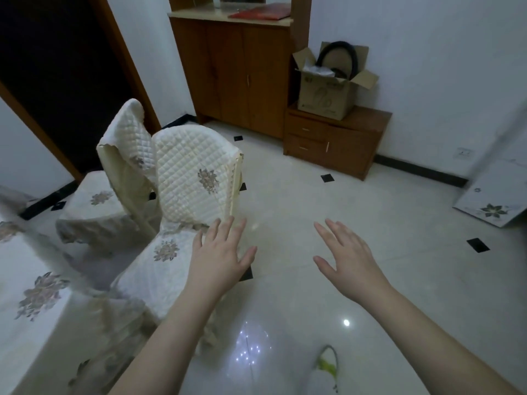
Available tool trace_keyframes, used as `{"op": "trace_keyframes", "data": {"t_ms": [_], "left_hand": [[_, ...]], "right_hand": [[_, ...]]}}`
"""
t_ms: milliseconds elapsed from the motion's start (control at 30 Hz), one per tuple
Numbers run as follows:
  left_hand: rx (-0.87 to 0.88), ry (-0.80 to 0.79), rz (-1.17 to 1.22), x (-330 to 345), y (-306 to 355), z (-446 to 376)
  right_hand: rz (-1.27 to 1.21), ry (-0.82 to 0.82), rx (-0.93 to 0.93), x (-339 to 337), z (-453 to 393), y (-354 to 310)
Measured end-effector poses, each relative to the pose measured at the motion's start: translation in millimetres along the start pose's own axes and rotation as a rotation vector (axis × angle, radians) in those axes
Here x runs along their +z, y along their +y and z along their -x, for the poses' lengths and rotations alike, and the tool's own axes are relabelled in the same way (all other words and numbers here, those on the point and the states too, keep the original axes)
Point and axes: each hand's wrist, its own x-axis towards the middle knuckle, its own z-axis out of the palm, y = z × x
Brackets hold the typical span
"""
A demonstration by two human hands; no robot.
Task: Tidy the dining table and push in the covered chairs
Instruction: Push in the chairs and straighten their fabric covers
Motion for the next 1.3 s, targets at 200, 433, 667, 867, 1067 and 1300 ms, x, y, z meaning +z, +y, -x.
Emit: {"op": "trace_keyframes", "data": {"t_ms": [200,433,667,867,1067,1300], "left_hand": [[-0.018,-0.074,-0.065,24.9,21.7,-88.2],[-0.069,-0.087,-0.099,36.9,57.1,-171.0],[-0.156,-0.157,-0.040,51.2,69.2,-227.8],[-0.255,-0.150,-0.039,66.0,24.6,-290.8],[-0.352,-0.095,0.050,87.9,-18.4,-361.8],[-0.435,-0.125,0.066,100.2,-67.4,-440.2]], "right_hand": [[0.121,0.023,-0.040,5.0,-80.6,51.3],[0.157,0.014,-0.062,-7.9,-165.8,112.2],[0.131,-0.041,-0.047,0.0,-234.6,137.9],[0.111,-0.075,-0.149,13.9,-315.6,132.3],[0.159,-0.084,-0.245,23.9,-418.0,120.4],[0.160,-0.054,-0.309,28.6,-529.1,103.4]]}}
